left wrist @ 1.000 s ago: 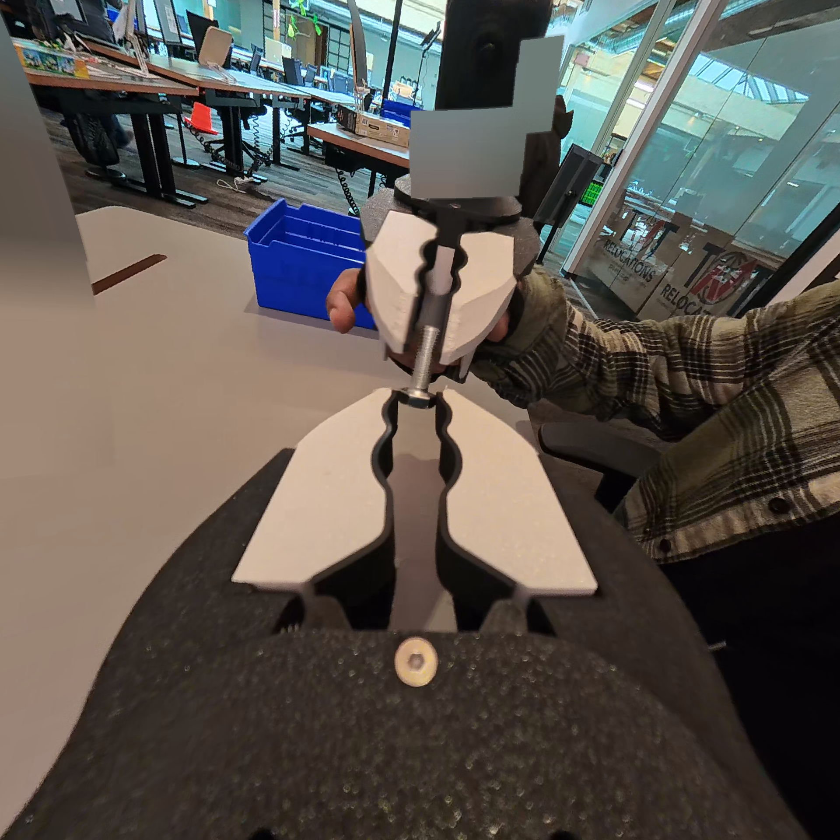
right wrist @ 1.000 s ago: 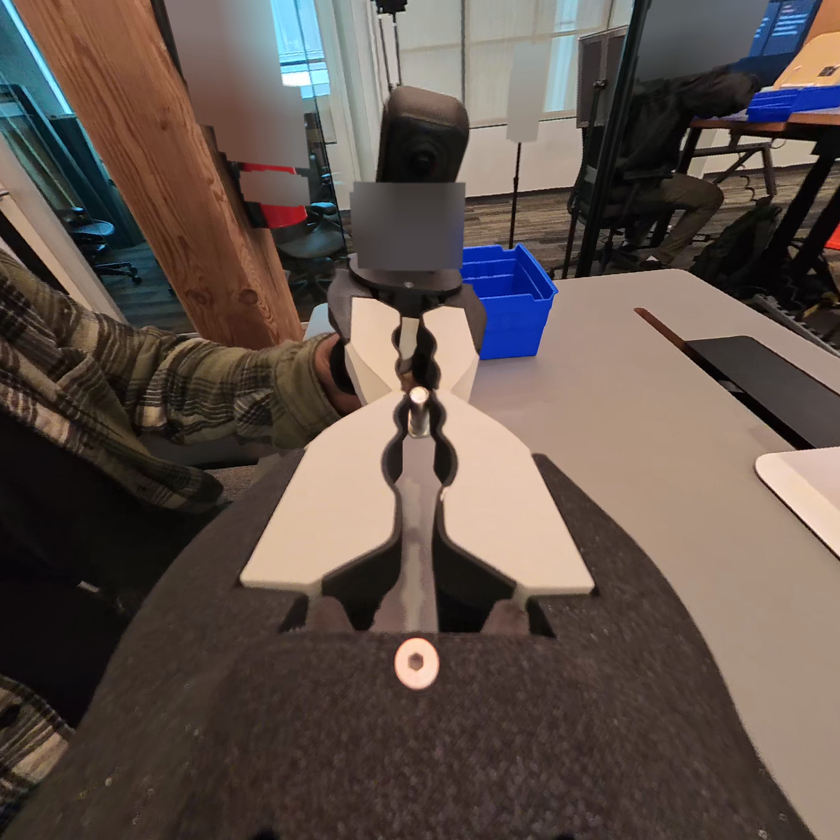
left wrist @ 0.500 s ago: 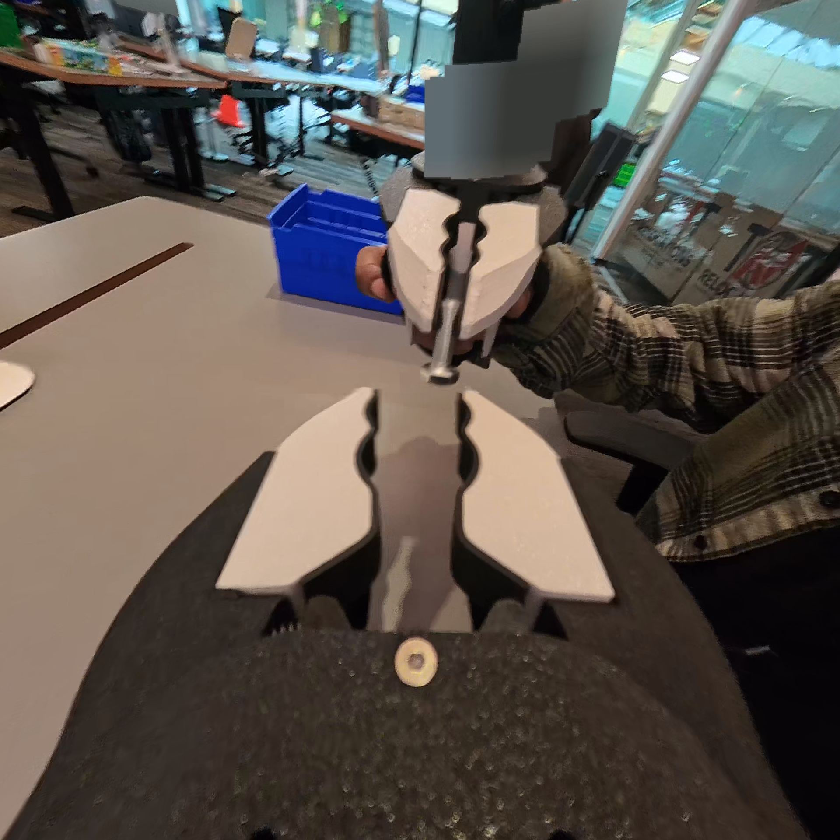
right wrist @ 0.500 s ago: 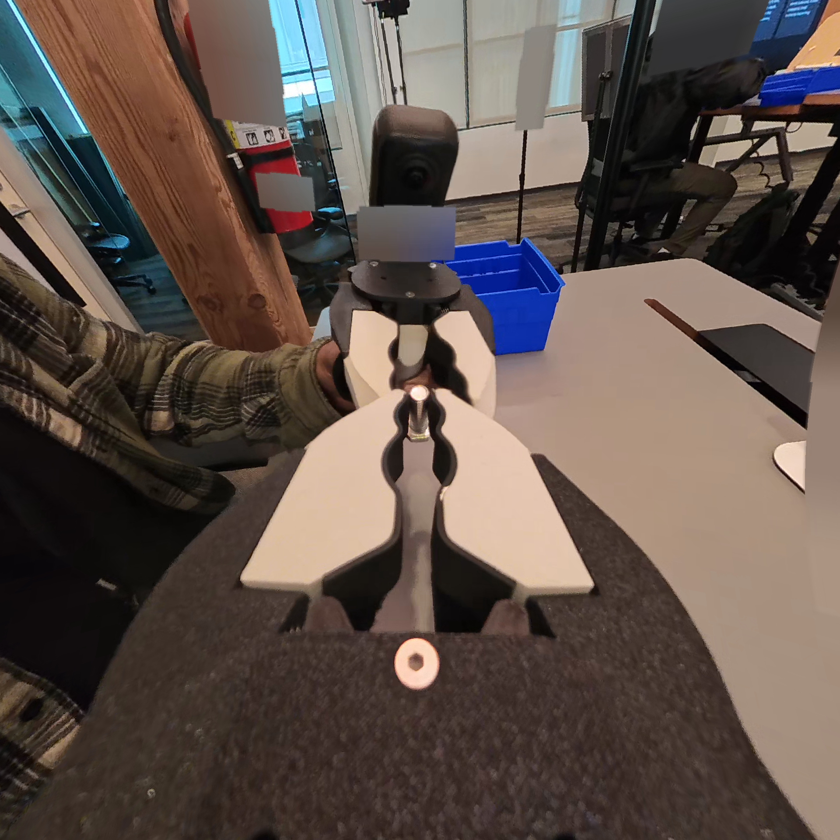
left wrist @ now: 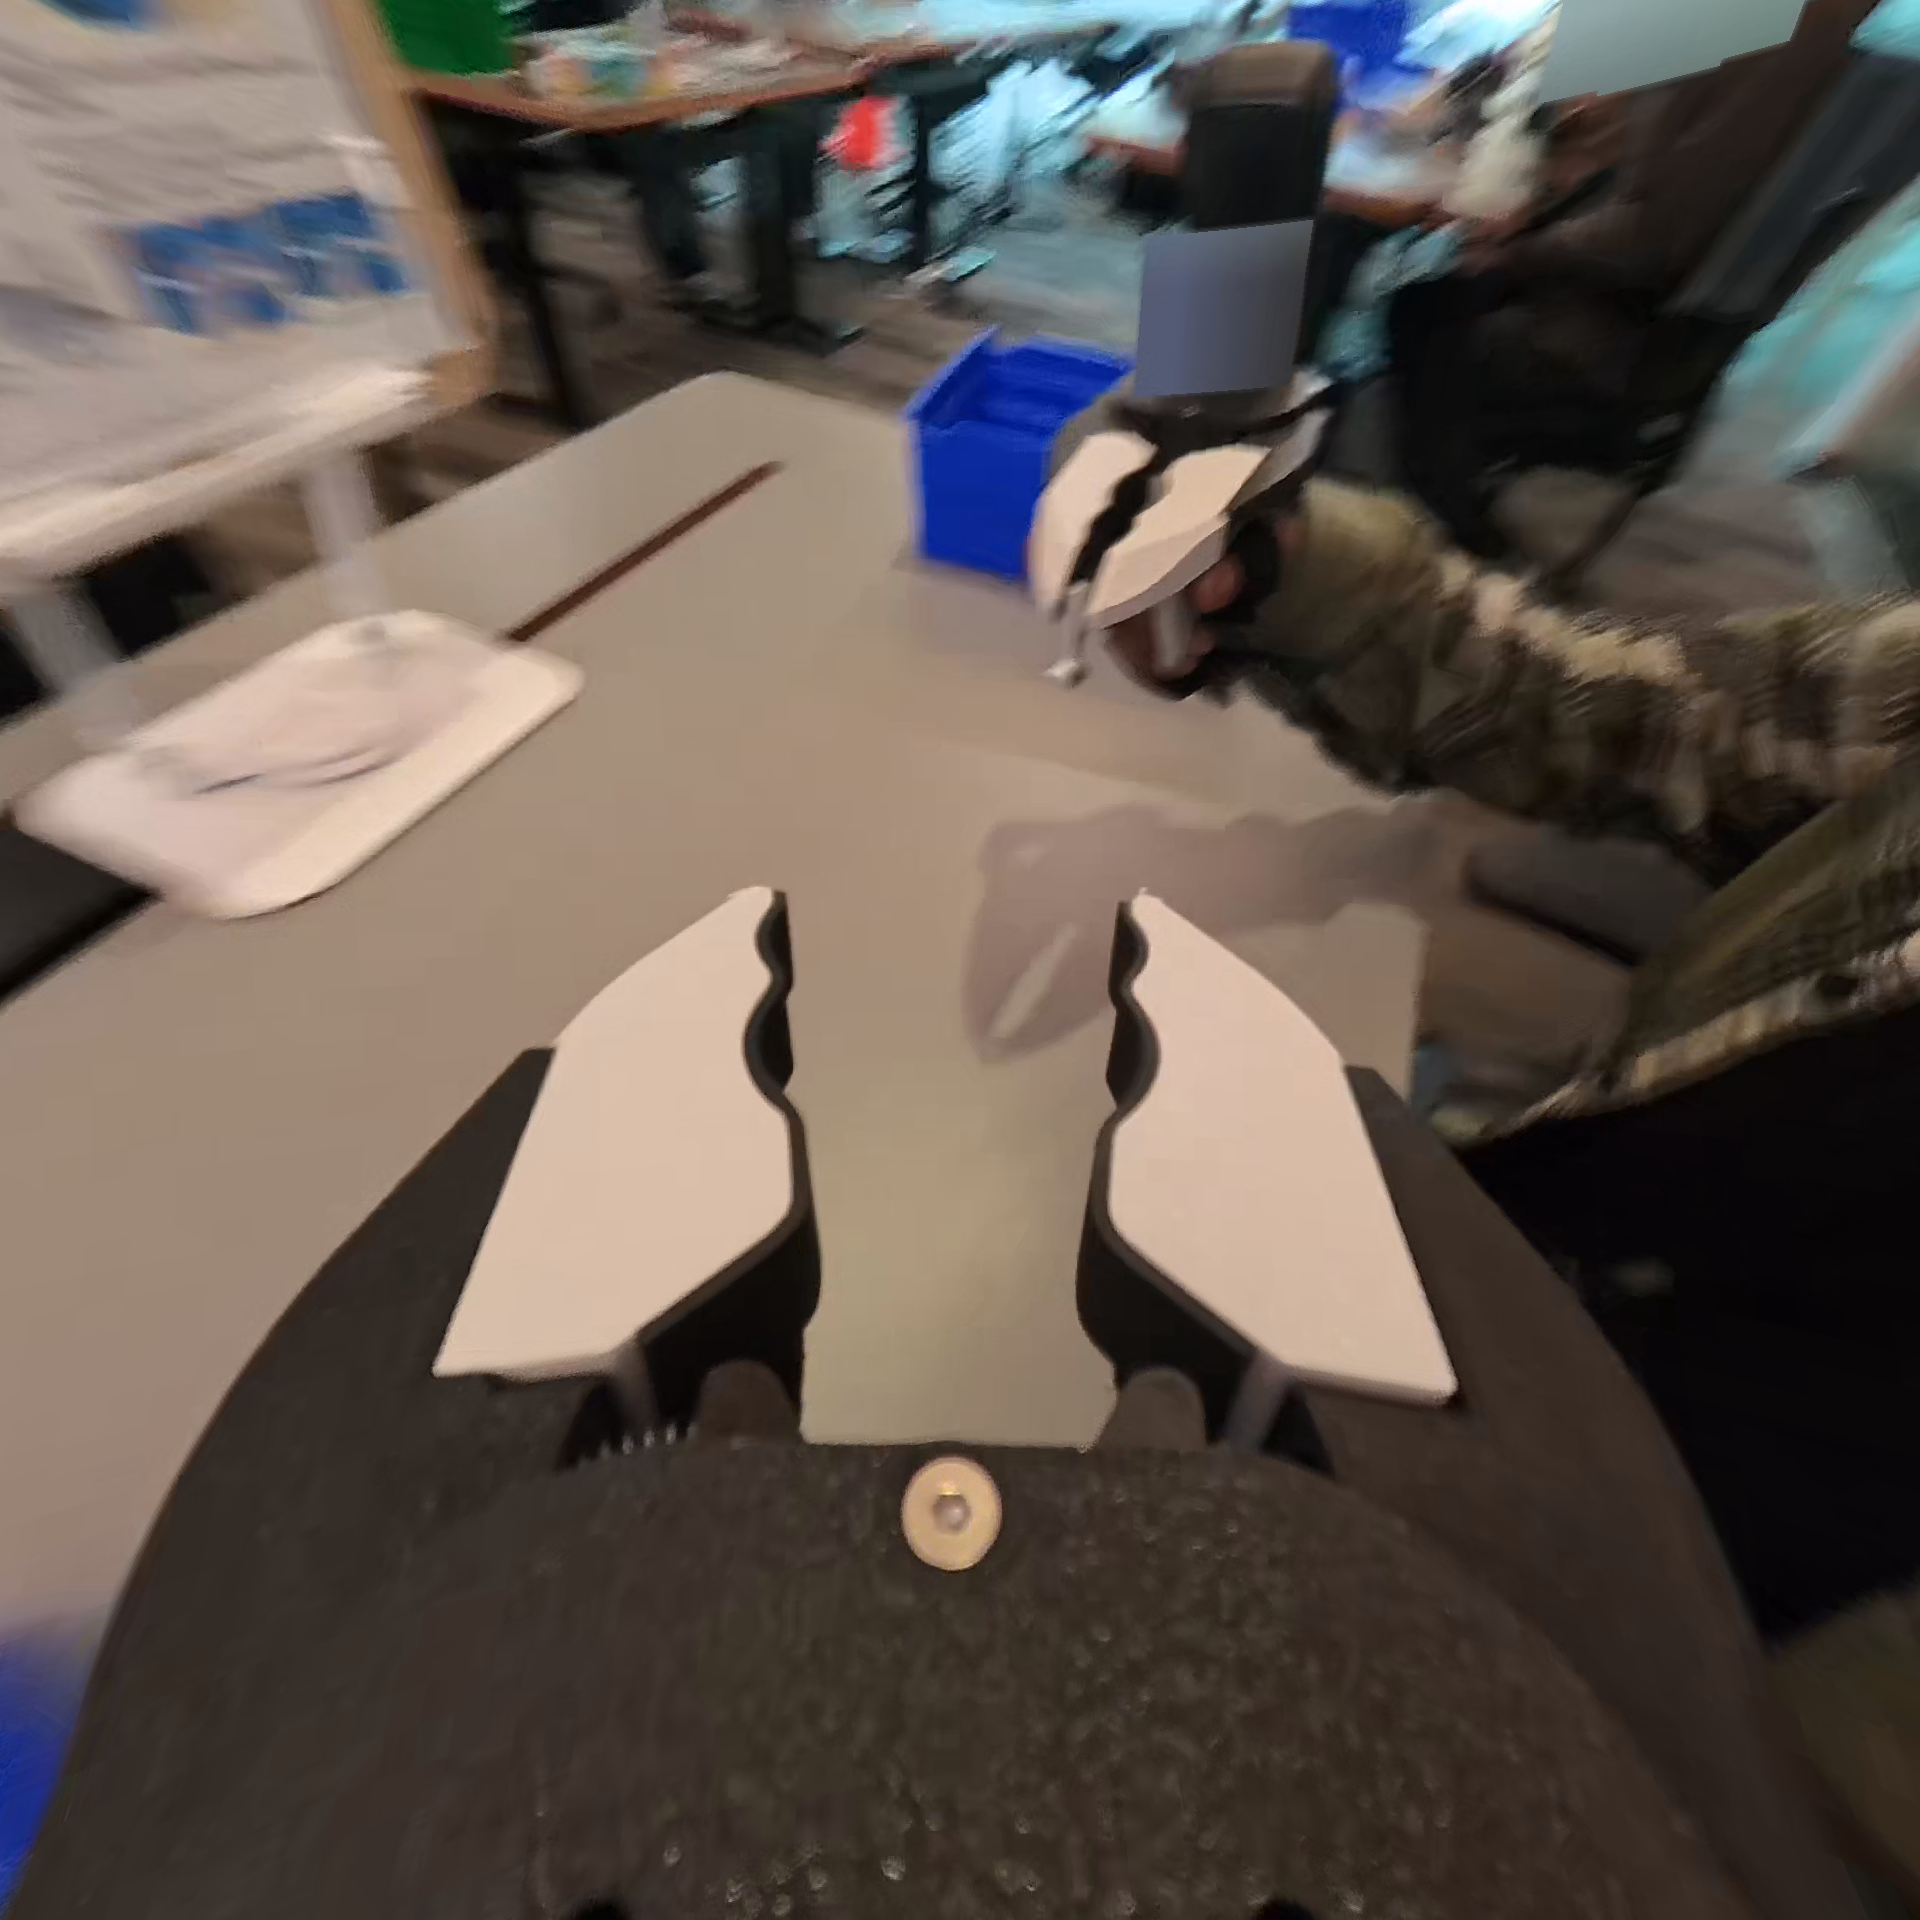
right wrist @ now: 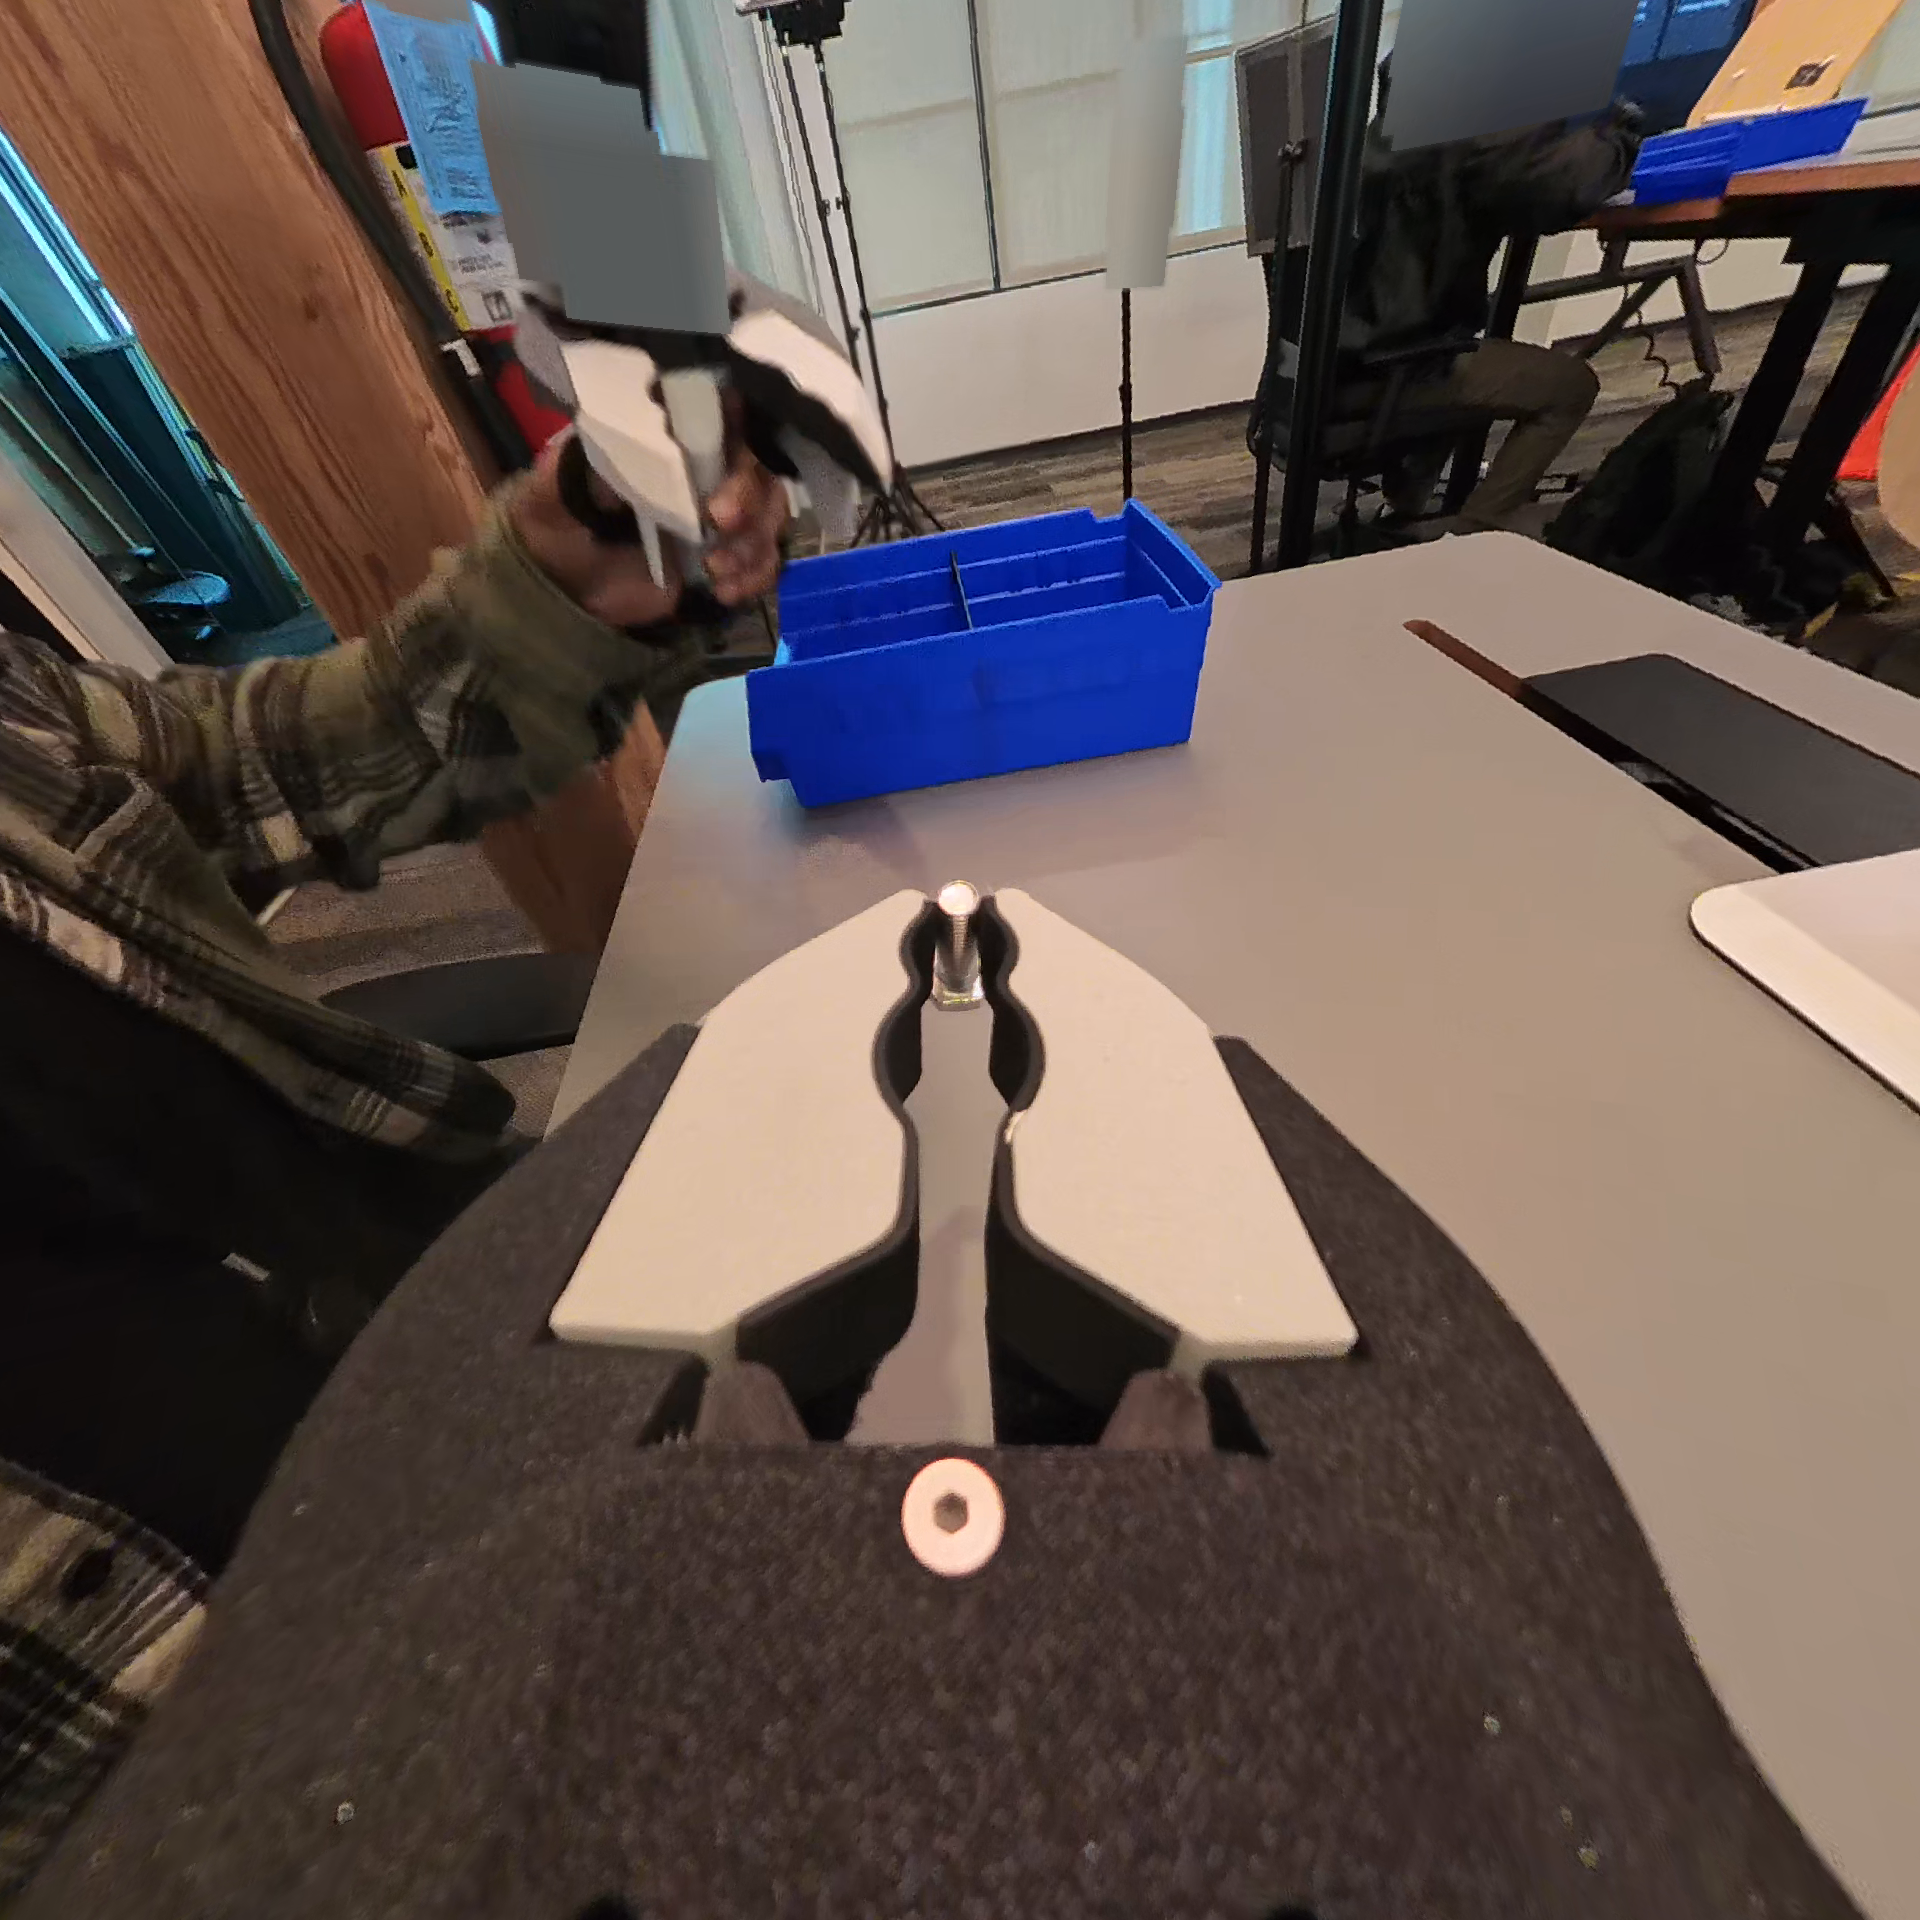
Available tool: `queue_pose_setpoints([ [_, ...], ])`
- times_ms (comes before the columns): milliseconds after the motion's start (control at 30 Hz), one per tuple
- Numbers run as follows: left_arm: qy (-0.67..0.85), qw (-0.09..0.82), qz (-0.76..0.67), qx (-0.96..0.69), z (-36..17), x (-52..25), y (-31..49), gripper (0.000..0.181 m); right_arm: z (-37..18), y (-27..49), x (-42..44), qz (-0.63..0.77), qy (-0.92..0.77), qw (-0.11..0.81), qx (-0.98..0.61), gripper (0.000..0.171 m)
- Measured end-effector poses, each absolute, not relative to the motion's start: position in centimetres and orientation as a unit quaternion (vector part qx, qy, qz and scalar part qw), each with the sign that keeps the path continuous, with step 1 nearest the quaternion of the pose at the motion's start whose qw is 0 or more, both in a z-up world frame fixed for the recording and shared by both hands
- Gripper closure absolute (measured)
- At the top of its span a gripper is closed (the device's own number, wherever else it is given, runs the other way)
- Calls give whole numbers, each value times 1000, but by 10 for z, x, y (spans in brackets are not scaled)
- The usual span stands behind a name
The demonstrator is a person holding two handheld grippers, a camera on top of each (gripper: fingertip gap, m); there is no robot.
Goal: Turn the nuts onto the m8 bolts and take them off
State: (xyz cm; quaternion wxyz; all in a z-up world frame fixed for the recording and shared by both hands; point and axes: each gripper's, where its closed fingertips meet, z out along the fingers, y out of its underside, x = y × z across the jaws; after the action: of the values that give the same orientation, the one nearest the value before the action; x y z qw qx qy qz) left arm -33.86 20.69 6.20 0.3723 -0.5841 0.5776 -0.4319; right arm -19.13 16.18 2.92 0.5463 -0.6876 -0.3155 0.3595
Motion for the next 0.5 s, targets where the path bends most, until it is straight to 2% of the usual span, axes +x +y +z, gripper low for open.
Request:
queue_pose_setpoints([
  [200,587,365,-244,-680,68,-476,255,132,24,161,-185,357,-307,549,-691,164],
  [367,573,257,-158,-762,10,-572,292,142,20,162,-187,353,-307,545,-696,164],
  [500,578,150,-97,-796,-49,-611,311,139,20,162,-189,348,-308,542,-700,164],
])
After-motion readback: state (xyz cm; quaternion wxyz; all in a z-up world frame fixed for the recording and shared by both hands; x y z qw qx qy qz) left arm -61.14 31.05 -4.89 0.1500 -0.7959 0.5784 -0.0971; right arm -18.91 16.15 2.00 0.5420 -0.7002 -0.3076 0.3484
